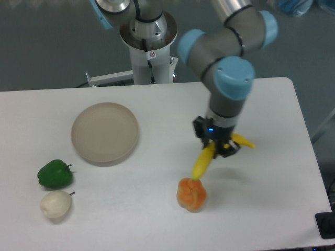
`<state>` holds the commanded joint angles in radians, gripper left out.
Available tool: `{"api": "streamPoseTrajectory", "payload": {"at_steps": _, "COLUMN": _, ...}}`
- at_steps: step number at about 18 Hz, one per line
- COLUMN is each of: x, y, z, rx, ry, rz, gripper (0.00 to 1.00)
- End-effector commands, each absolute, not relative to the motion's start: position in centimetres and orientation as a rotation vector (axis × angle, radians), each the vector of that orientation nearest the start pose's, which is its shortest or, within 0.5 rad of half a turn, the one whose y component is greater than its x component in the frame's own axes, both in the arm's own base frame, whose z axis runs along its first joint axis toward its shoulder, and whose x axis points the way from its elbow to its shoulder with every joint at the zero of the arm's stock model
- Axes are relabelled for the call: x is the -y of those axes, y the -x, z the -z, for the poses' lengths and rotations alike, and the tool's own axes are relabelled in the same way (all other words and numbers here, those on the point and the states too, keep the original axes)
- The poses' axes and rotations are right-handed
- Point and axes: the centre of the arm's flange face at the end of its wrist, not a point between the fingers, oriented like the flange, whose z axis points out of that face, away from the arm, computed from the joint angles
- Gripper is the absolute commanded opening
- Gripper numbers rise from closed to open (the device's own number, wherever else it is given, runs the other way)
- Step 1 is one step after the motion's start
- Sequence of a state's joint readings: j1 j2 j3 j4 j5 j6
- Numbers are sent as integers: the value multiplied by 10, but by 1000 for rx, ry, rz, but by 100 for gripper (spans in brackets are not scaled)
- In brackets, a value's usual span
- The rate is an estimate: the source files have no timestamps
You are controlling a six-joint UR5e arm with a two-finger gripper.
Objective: Pick up the banana from the plate
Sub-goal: 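Lift the banana off the plate and carry it above the orange roll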
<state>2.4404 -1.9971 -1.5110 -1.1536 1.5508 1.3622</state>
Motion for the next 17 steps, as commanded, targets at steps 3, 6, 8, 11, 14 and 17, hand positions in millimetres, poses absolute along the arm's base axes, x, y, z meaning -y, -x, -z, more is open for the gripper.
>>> {"api": "streamPoseTrajectory", "payload": {"at_steps": 3, "x": -525, "y": 445, "z": -292, "rx": -742, "ry": 3020, "rz": -43, "gripper": 8}}
{"api": "streamPoseTrajectory", "payload": {"at_steps": 6, "x": -530, "y": 475, "z": -280, "rx": -716, "ry": 3023, "rz": -49, "gripper": 9}}
{"api": "streamPoseTrajectory", "payload": {"at_steps": 8, "x": -537, "y": 486, "z": -276, "rx": -714, "ry": 3023, "rz": -57, "gripper": 9}}
{"api": "streamPoseTrajectory", "payload": {"at_steps": 11, "x": -541, "y": 491, "z": -283, "rx": -738, "ry": 3012, "rz": -75, "gripper": 9}}
{"api": "streamPoseTrajectory", "payload": {"at_steps": 14, "x": -542, "y": 491, "z": -283, "rx": -775, "ry": 3003, "rz": -78, "gripper": 8}}
{"api": "streamPoseTrajectory", "payload": {"at_steps": 17, "x": -542, "y": 491, "z": -282, "rx": -782, "ry": 3000, "rz": -82, "gripper": 8}}
